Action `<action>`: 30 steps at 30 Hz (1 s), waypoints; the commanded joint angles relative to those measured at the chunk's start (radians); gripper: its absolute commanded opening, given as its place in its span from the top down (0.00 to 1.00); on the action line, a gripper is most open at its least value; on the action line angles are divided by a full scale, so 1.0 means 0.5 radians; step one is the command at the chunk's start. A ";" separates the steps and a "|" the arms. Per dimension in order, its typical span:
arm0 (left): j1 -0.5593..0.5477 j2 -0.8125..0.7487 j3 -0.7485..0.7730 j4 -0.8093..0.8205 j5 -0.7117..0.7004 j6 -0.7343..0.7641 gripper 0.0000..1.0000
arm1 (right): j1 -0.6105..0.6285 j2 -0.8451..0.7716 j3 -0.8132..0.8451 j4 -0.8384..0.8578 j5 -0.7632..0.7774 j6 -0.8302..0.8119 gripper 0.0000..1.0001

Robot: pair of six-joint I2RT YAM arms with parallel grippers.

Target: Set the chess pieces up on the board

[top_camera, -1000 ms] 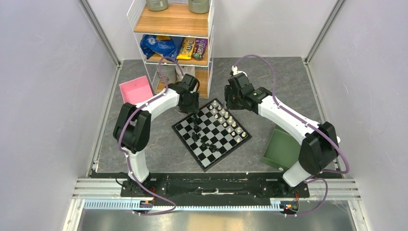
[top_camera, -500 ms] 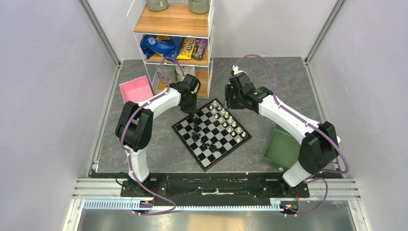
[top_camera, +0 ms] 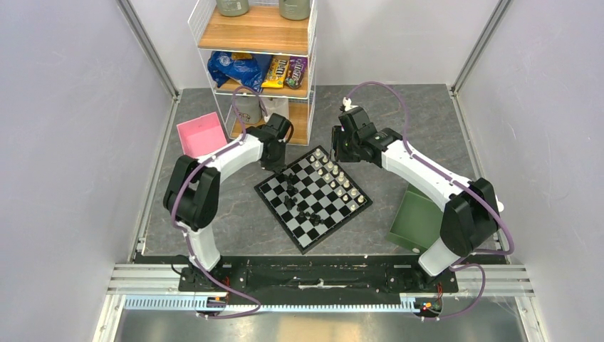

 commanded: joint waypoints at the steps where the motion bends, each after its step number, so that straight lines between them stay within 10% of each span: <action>1: 0.000 -0.212 -0.073 -0.046 -0.127 -0.070 0.98 | -0.010 0.000 0.076 0.049 -0.034 -0.002 0.51; 30: 0.011 -0.424 -0.416 -0.085 -0.117 -0.118 0.98 | -0.010 0.021 0.056 0.045 -0.098 0.007 0.50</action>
